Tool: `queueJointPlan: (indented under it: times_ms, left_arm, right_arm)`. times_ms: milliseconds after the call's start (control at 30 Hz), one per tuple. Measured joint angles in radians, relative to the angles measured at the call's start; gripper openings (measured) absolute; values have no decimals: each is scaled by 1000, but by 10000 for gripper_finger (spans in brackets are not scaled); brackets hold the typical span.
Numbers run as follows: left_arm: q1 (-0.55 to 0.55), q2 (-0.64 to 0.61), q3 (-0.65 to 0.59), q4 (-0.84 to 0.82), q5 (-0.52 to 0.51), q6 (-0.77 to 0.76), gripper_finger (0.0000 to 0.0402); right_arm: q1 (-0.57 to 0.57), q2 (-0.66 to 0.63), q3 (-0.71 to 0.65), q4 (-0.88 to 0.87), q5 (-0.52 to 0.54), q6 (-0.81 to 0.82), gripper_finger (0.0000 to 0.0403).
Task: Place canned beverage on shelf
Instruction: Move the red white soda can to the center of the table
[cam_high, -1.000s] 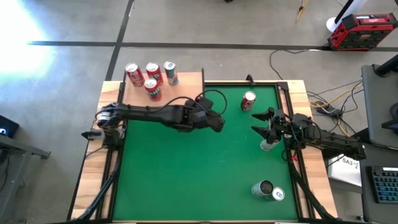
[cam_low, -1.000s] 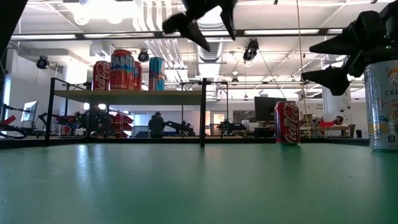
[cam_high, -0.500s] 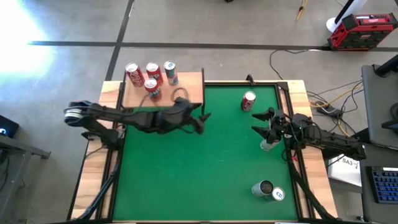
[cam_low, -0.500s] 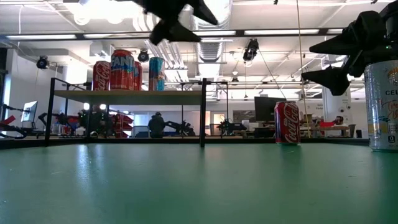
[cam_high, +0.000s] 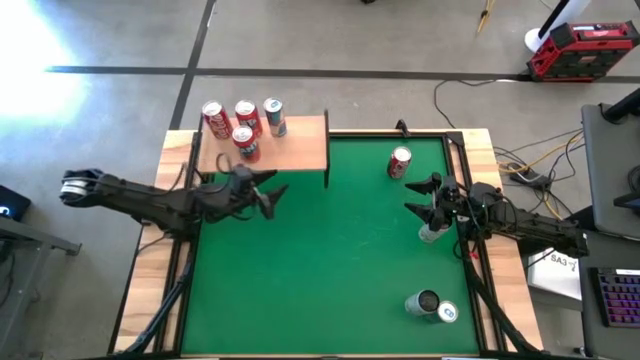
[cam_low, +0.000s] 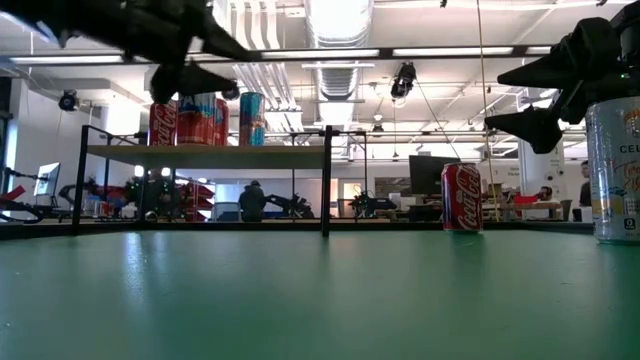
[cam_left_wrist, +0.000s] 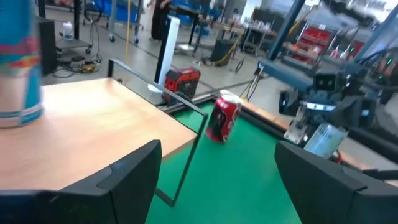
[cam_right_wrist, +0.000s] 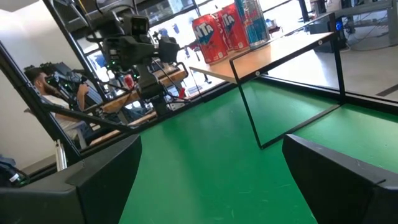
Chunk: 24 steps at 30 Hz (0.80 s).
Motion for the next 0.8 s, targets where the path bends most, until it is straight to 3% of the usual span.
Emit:
queueJointPlan:
  times_ms: [567,800]
  left_arm:
    - [0,-456,-393,44,-10,53,299]
    - [-1,-618,-459,-17,-8,157,302]
  right_arm:
    - [0,0,0,0,0,0,382]
    - [0,0,0,1,0,0,382]
